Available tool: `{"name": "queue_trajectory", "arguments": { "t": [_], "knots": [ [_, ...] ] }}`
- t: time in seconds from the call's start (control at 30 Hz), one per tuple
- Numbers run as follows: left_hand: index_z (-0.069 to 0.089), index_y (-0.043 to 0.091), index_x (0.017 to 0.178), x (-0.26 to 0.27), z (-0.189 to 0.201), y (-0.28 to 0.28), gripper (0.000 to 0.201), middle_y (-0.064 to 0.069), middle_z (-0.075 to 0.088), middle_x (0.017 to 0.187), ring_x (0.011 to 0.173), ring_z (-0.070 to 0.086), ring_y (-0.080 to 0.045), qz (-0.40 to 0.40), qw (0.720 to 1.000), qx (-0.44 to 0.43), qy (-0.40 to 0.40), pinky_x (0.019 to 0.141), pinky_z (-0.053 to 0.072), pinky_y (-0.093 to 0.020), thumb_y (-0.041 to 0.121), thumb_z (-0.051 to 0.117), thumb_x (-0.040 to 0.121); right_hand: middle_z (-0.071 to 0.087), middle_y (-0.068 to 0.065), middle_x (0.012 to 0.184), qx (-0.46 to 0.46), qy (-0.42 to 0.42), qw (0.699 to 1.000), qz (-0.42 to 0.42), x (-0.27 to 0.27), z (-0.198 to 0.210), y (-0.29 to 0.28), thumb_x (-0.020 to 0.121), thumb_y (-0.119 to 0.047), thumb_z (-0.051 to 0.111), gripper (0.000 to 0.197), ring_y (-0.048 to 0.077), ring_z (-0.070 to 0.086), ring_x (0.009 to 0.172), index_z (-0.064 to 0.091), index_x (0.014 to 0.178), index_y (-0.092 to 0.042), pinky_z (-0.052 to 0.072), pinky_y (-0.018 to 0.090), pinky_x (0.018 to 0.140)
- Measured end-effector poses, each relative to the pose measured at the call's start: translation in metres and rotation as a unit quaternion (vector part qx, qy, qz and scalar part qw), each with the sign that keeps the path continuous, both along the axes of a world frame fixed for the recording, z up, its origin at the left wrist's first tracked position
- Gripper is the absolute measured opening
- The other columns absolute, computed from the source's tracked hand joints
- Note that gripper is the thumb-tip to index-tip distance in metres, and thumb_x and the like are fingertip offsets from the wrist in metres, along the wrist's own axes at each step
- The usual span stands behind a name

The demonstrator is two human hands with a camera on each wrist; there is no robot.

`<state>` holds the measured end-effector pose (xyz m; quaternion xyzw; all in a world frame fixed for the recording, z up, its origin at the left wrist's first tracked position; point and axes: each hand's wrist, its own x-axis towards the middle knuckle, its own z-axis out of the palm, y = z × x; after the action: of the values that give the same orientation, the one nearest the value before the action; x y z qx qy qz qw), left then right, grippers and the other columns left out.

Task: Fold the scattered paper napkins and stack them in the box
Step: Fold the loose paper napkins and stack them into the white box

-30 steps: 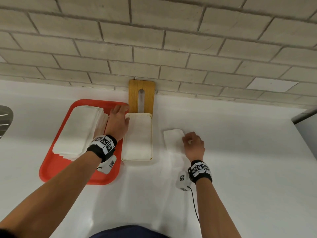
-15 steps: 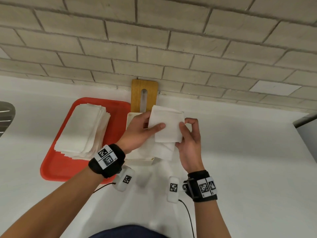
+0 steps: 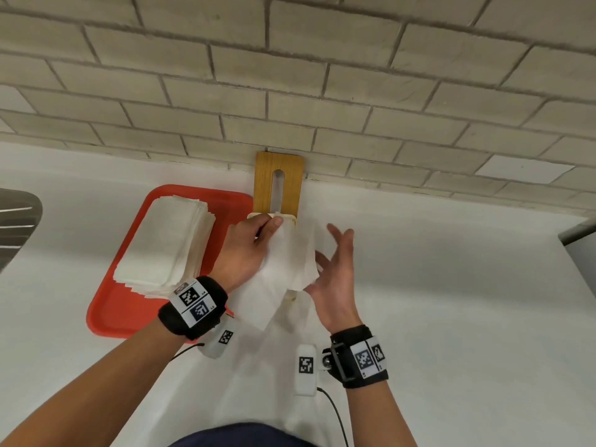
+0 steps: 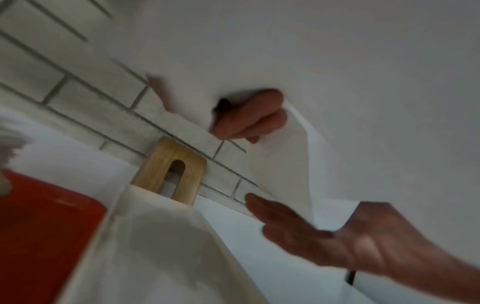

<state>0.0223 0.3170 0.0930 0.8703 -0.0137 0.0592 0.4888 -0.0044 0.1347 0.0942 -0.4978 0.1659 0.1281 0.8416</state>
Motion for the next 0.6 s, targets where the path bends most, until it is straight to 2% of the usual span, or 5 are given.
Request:
{"name": "queue_trajectory", "arguments": {
  "t": [0.13,0.23,0.4,0.47,0.6],
  "knots": [
    [0.045,0.033,0.072,0.001,0.006,0.017,0.042,0.009,0.050,0.059,0.060,0.055,-0.003,0.020,0.997,0.077,-0.025,0.056,0.037,-0.017,0.040,0.048,0.113,0.068,-0.024,0.125,-0.230,-0.135,0.959,0.098,0.001,0.009,-0.002,0.091,-0.041,0.085,0.080,0.002,0.070,0.109,0.029,0.146,-0.057,0.058,0.037,0.102],
    [0.050,0.030,0.076,0.005,0.007,0.032,0.039,0.005,0.055,0.064,0.066,0.057,-0.005,0.053,0.994,0.089,-0.037,0.058,0.038,-0.018,0.045,0.046,0.112,0.078,-0.004,0.093,-0.328,-0.150,0.926,0.112,0.014,0.006,-0.001,0.083,-0.006,0.079,0.087,0.017,0.074,0.080,0.033,0.139,-0.053,0.064,0.030,0.074],
    [0.053,0.013,0.076,-0.001,0.004,0.069,0.048,-0.004,0.052,0.066,0.061,0.047,-0.014,0.102,0.991,0.084,-0.025,0.060,0.035,-0.018,0.049,0.053,0.109,0.064,-0.001,0.101,-0.424,-0.149,0.886,0.112,0.056,-0.003,-0.007,0.092,-0.012,0.078,0.060,0.012,0.062,0.085,0.045,0.135,-0.037,0.045,0.005,0.063],
    [0.055,0.017,0.072,-0.010,0.001,0.080,0.051,0.000,0.054,0.065,0.063,0.050,-0.014,0.100,0.992,0.072,-0.006,0.059,0.033,-0.018,0.055,0.055,0.105,0.067,-0.002,0.114,-0.496,-0.169,0.832,0.179,0.085,-0.007,-0.013,0.094,-0.025,0.082,0.046,0.013,0.063,0.100,0.058,0.133,-0.028,0.040,0.004,0.072],
    [0.070,0.025,0.071,-0.020,0.000,0.097,0.042,0.014,0.071,0.073,0.071,0.064,-0.002,0.104,0.994,0.025,0.015,0.066,0.040,-0.010,0.057,0.065,0.098,0.063,0.001,0.142,-0.589,-0.217,0.636,0.449,0.133,0.010,-0.007,0.096,-0.038,0.079,0.044,0.024,0.061,0.128,0.068,0.137,-0.029,0.042,0.028,0.094]
  ]
}}
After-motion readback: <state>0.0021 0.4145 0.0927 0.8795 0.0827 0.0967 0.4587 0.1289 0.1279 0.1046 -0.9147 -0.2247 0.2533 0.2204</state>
